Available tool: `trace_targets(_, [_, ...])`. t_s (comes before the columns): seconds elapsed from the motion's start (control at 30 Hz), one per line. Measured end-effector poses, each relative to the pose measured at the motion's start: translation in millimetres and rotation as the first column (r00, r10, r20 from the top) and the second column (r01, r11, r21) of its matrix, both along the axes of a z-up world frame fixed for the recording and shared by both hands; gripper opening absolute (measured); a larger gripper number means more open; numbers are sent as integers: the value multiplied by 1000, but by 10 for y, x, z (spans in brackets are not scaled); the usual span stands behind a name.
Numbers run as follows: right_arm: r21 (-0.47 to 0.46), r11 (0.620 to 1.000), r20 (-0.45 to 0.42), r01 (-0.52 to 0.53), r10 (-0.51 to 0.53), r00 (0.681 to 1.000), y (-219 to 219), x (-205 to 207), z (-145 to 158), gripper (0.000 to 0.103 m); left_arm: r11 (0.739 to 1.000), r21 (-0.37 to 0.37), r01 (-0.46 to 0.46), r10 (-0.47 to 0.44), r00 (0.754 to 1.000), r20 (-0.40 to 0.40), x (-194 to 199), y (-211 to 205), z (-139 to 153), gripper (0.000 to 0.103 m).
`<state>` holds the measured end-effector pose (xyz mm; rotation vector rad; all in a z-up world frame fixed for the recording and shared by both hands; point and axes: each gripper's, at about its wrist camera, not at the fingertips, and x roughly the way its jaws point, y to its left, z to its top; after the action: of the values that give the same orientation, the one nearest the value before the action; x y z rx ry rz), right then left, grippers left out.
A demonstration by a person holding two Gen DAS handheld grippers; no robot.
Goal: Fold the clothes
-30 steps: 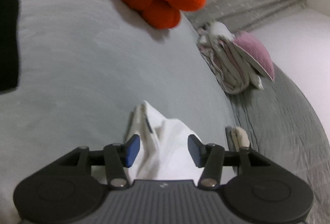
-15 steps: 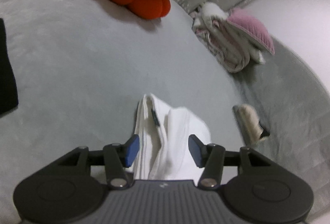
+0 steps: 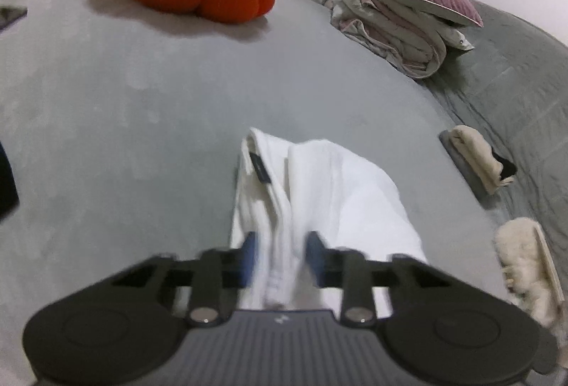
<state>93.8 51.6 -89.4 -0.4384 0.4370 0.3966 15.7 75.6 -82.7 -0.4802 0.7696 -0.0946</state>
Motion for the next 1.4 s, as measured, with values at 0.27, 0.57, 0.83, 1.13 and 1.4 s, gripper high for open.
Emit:
trace_targets(0.27, [-6, 992, 53, 127, -127, 991, 150, -168, -109, 26, 1000, 9, 1, -1, 998, 60, -34, 25, 58, 13])
trace_targets(0.57, [54, 983, 40, 178, -180, 983, 161, -258, -105, 25, 997, -60, -40, 41, 999, 12, -170, 176, 181, 48])
trace_targets(0.83, [121, 967, 19, 223, -227, 974, 153, -247, -54, 25, 997, -75, -2, -4, 996, -89, -418, 34, 219, 53])
trace_targets(1.13, [22, 985, 60, 173, -174, 983, 227, -274, -119, 26, 999, -35, -28, 24, 994, -111, -325, -104, 24, 23])
trace_targets(1.4, [51, 986, 71, 161, -165, 984, 197, -275, -37, 24, 999, 28, -21, 21, 1000, 16, -386, -97, 210, 14])
